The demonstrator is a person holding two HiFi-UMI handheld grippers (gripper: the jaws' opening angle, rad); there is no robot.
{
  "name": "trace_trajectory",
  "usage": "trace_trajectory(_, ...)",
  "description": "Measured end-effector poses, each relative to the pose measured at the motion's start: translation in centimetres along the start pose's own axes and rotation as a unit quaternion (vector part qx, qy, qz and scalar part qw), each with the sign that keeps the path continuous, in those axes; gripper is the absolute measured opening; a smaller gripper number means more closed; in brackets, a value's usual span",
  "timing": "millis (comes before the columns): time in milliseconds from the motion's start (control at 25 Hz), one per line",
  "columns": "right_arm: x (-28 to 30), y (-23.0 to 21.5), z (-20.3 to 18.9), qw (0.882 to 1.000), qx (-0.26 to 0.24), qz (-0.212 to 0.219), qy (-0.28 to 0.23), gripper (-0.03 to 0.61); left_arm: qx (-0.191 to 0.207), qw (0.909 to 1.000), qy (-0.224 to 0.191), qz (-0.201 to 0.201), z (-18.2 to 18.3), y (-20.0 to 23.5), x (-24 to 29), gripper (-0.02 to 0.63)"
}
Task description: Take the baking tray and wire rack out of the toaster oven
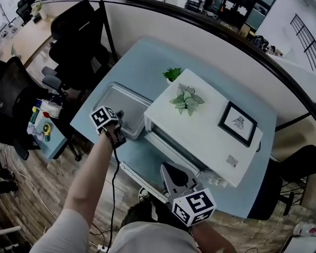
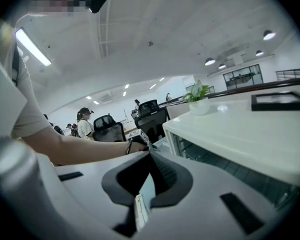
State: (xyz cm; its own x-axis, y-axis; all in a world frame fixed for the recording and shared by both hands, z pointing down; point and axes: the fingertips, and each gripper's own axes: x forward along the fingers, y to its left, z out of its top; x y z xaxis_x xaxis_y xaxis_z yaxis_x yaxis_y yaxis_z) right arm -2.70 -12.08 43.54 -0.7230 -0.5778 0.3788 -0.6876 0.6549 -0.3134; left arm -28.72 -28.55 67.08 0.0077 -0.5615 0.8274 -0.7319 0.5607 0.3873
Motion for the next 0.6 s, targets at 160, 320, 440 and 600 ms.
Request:
trace_trajectory(160,-2.1,0.4,1.2,1.0,-0.011,0.0,-0.016,0.003,-0.01,0.9974,-0.038,-0.06,0.3,-2.3,-4.9,0.44)
trace_trajectory(320,-4.4,0.8,2.3,0.999,-0.021,0.0,-0.033,0.003,-0.057,0.988,-0.043,-0.137,-1.0,-4.5,-10.1,0.439)
trace_trajectory(440,-6.1,0.7,3.1,0.999,-0.026,-0.004,-0.046,0.003,-0.094,0.9764,-0.039,-0.191,-2.5,-5.8,-13.5,0.439)
trace_trajectory(600,-8.0,0.6,3.7,0.998,-0.032,-0.007,-0.059,0.003,-0.095,0.962,-0.042,-0.253,-4.3,-7.5,-18.2,0.439)
